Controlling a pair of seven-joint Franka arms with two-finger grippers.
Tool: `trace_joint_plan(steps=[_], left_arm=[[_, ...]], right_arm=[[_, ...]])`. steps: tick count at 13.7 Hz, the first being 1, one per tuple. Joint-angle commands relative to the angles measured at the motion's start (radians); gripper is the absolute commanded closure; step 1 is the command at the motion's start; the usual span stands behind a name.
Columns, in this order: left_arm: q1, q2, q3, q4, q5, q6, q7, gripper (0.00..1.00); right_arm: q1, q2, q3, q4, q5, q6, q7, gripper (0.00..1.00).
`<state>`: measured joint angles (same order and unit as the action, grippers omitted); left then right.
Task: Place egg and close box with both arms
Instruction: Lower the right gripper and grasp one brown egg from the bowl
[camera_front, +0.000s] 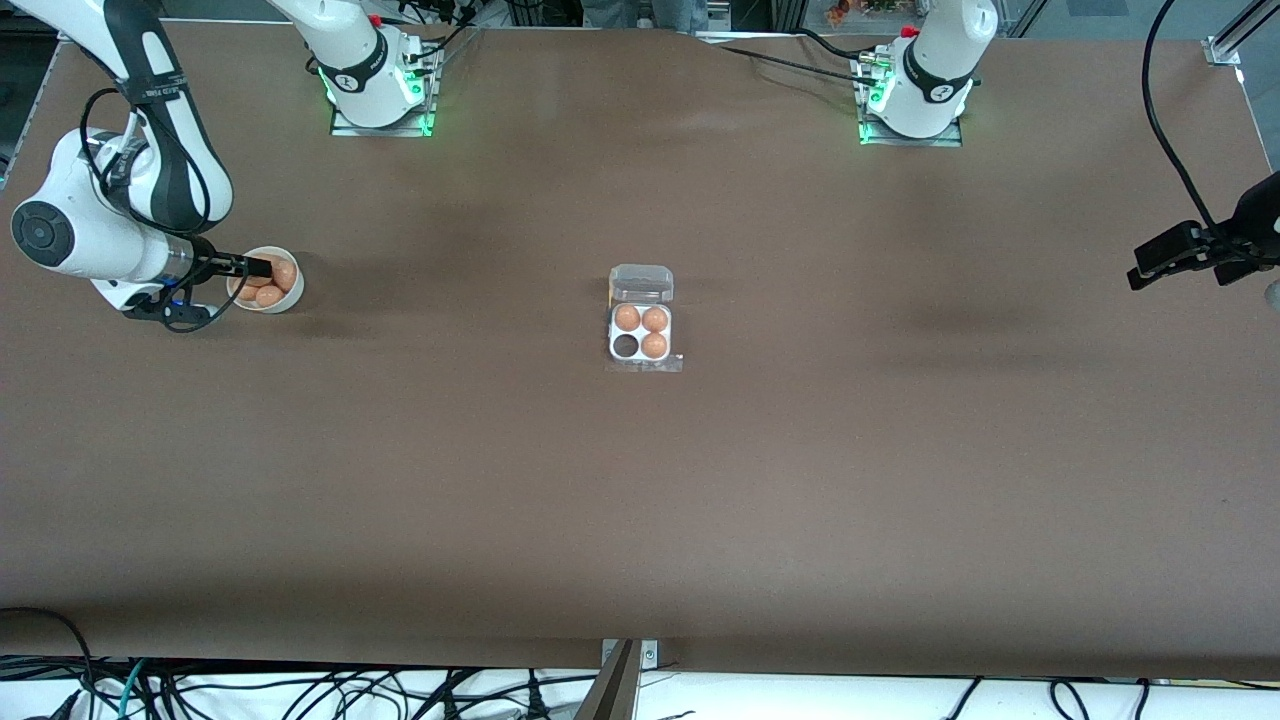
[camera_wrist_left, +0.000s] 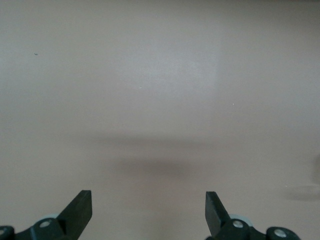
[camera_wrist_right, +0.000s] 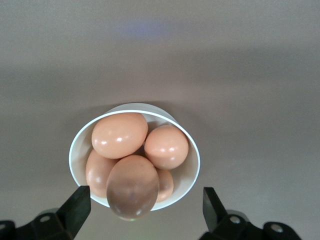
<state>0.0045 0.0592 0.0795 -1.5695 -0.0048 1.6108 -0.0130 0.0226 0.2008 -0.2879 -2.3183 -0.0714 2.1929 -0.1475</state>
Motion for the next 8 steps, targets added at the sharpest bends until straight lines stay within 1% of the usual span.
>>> trace_joint_plan(steps=[1,6,8], left_arm=[[0.006,0.010,-0.003,0.029,0.019,-0.014,0.018,0.00],[0.014,0.011,-0.003,0.029,0.019,-0.014,0.019,0.00],[0.014,0.011,-0.003,0.029,0.019,-0.014,0.019,0.00]], right_arm=[[-0.004,-0.028,0.004,-0.030,-0.007,0.014,-0.014,0.02],[-0.001,-0.014,0.007,-0.030,0.004,0.010,-0.010,0.06],[0.000,-0.011,0.009,-0.030,0.002,0.008,-0.010,0.12]])
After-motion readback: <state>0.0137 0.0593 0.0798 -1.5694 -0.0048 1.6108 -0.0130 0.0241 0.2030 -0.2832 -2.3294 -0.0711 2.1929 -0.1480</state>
